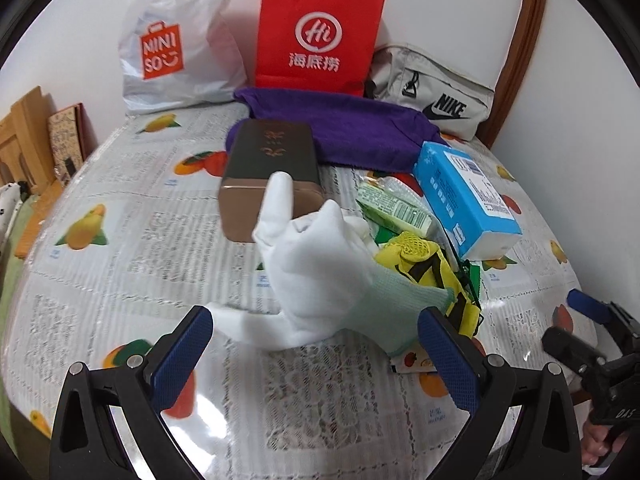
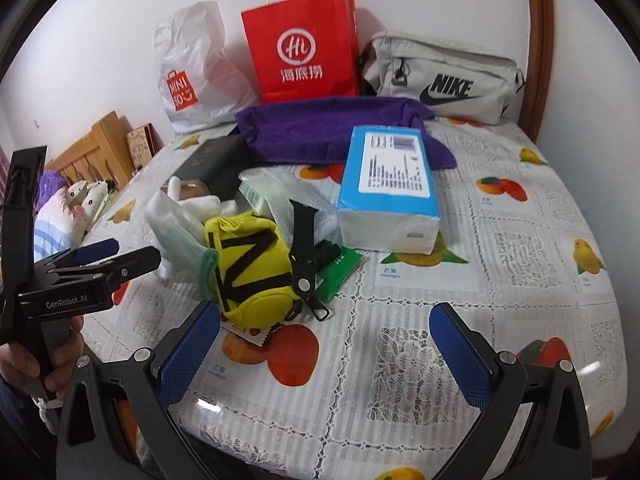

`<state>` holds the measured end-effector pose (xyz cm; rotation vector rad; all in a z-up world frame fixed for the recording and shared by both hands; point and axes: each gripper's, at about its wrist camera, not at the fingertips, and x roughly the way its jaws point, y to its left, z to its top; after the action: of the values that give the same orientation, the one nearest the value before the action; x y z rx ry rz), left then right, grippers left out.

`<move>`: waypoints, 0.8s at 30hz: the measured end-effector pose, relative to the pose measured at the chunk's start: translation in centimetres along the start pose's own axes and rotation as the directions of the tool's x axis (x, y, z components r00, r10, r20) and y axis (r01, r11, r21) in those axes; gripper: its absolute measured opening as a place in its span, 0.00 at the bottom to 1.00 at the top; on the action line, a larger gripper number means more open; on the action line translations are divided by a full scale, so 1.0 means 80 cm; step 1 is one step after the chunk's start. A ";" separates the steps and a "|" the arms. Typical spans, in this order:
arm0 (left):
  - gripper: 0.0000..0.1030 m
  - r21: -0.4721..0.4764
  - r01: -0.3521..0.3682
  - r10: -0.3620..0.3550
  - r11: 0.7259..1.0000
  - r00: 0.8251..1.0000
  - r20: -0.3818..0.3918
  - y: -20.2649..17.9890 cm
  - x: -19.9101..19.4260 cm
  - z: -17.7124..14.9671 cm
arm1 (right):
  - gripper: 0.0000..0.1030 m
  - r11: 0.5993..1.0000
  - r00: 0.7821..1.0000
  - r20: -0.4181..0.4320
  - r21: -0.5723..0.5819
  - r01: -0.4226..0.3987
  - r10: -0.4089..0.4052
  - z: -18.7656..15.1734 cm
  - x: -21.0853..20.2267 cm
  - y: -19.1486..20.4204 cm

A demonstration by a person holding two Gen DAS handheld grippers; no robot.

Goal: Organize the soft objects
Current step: 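Grasp the white glove with the left tool while the right tool approaches the yellow pouch, then close the right tool on the yellow pouch with black Z strap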

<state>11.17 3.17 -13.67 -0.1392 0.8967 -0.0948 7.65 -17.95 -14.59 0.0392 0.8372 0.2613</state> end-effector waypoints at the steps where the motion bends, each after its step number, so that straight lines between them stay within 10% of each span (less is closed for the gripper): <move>1: 1.00 0.001 0.007 -0.007 1.000 1.000 -0.001 0.000 0.004 0.002 | 1.00 1.000 1.000 -0.008 0.002 -0.002 0.002 0.000 0.005 -0.001; 7: 0.97 0.049 0.024 -0.024 0.998 1.000 -0.001 -0.007 0.030 0.012 | 1.00 1.000 0.999 -0.052 0.012 0.009 -0.008 0.000 0.031 -0.010; 17: 0.27 0.065 0.034 -0.035 0.997 0.999 0.018 0.007 0.032 0.011 | 1.00 1.000 0.999 -0.046 0.018 -0.025 0.026 0.009 0.043 -0.009; 24: 0.14 0.021 0.017 -0.018 1.000 0.999 0.040 0.039 0.008 0.005 | 1.00 0.996 0.997 -0.035 -0.043 -0.077 0.075 0.017 0.049 0.024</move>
<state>11.96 6.20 -14.42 -0.1293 0.8538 -0.1168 10.77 -15.03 -16.26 0.0253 0.8640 0.3530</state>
